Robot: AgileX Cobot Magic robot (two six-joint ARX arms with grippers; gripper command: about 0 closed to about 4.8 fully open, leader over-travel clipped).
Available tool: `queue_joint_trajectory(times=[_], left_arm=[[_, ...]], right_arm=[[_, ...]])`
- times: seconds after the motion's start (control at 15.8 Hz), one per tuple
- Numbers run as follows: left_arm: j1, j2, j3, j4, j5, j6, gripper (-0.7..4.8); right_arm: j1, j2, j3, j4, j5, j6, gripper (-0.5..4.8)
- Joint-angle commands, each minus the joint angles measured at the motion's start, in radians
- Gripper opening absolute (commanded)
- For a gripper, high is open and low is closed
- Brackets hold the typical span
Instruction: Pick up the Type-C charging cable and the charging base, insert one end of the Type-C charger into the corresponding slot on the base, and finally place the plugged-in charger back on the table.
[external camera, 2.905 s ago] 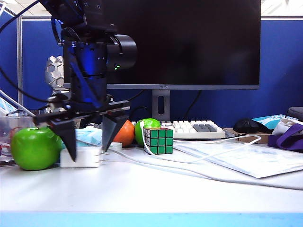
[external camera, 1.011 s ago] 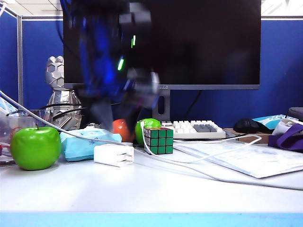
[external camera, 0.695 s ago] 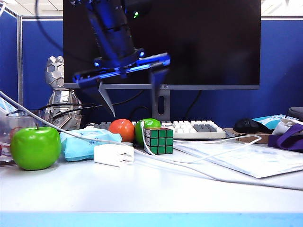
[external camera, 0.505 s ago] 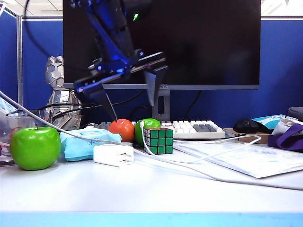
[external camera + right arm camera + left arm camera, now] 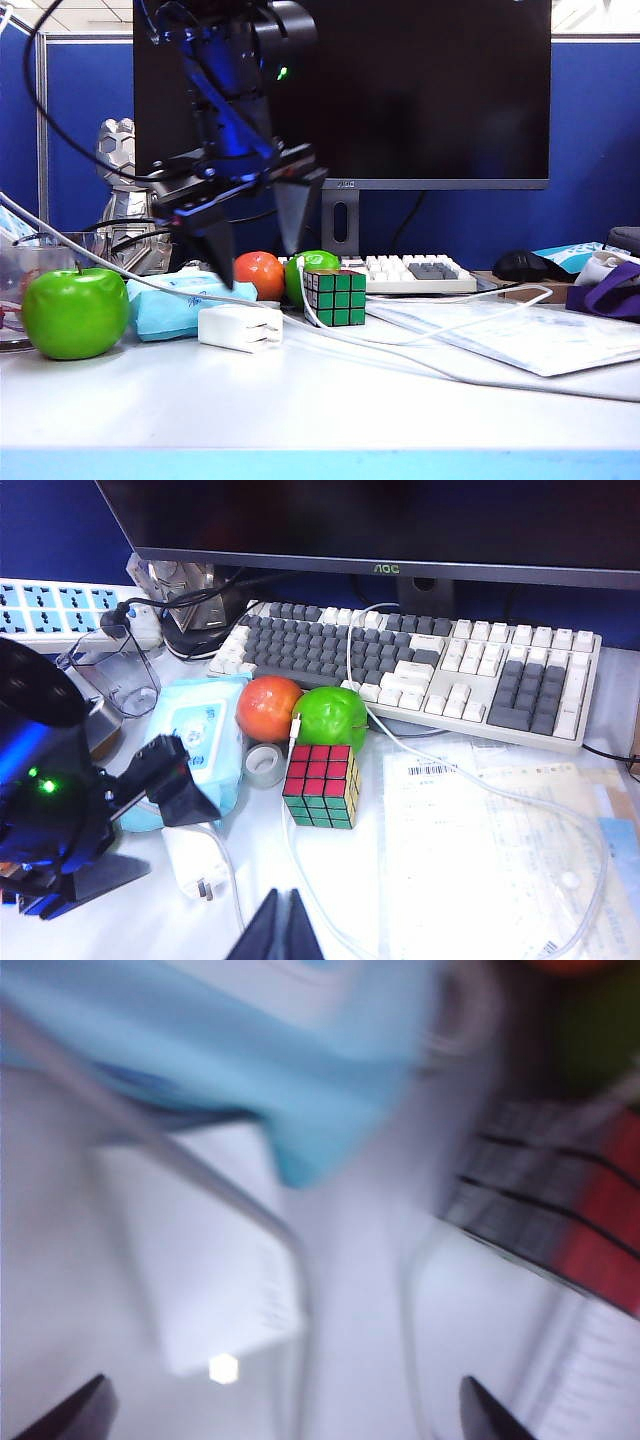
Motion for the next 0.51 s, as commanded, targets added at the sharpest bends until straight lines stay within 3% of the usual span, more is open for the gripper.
queue_joint_trajectory(times=[0.06,0.51], left_arm=[[0.004,0.026,0.000,-0.040,-0.002,-0.042,4.79],[0.032,0.089,0.000,-0.036,0.000,-0.056,4.79]], right_arm=[[0.000,-0.002,0.003,0.012,-0.004,-0.003,-0.06],[0.000,-0.002,0.003,0.012,-0.003,-0.003,-0.06]])
